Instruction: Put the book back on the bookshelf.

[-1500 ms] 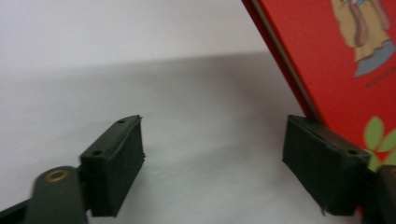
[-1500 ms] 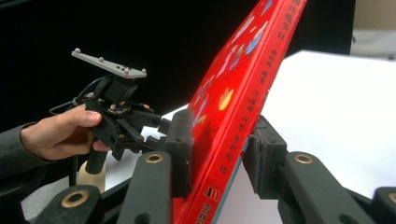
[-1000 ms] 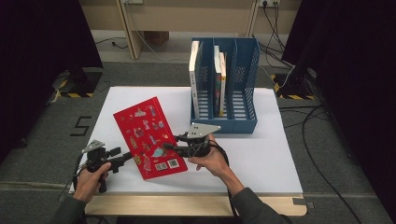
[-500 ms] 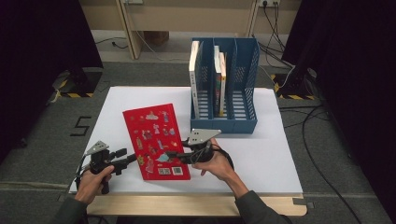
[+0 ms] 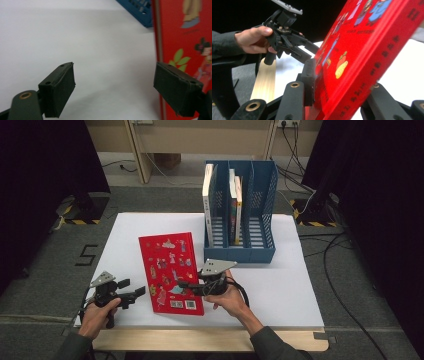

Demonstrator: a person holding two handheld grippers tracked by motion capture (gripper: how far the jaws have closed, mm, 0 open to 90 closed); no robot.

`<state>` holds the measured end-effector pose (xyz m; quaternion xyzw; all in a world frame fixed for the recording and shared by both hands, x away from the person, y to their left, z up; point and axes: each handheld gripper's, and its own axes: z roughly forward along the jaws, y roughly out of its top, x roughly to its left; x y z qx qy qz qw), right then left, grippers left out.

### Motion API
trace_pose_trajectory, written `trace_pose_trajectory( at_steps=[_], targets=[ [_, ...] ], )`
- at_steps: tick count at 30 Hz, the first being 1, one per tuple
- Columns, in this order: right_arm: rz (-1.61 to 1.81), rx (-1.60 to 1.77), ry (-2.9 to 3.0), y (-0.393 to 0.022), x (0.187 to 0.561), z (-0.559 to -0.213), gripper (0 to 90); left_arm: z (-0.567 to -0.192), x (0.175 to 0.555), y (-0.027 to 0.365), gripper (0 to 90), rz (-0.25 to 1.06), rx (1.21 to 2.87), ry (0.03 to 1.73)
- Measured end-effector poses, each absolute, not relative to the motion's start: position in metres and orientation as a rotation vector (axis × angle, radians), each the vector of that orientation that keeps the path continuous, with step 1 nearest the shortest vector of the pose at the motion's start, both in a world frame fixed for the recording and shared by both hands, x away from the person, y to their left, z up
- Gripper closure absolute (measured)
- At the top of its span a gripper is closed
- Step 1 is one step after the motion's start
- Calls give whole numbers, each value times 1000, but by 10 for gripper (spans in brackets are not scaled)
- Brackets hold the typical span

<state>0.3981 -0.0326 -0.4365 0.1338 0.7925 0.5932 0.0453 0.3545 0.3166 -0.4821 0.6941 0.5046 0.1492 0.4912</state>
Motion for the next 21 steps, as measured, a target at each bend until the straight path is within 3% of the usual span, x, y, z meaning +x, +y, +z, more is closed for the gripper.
trace_pose_trajectory(
  at_steps=[14, 21],
  targets=[
    [1763, 395, 2268, -48, 404, -431, 693, -489, 359, 329, 164, 461, 1764, 1295],
    [1724, 370, 2246, -55, 405, -428, 693, -498, 363, 333, 158, 598, 1933, 1341]
  ],
)
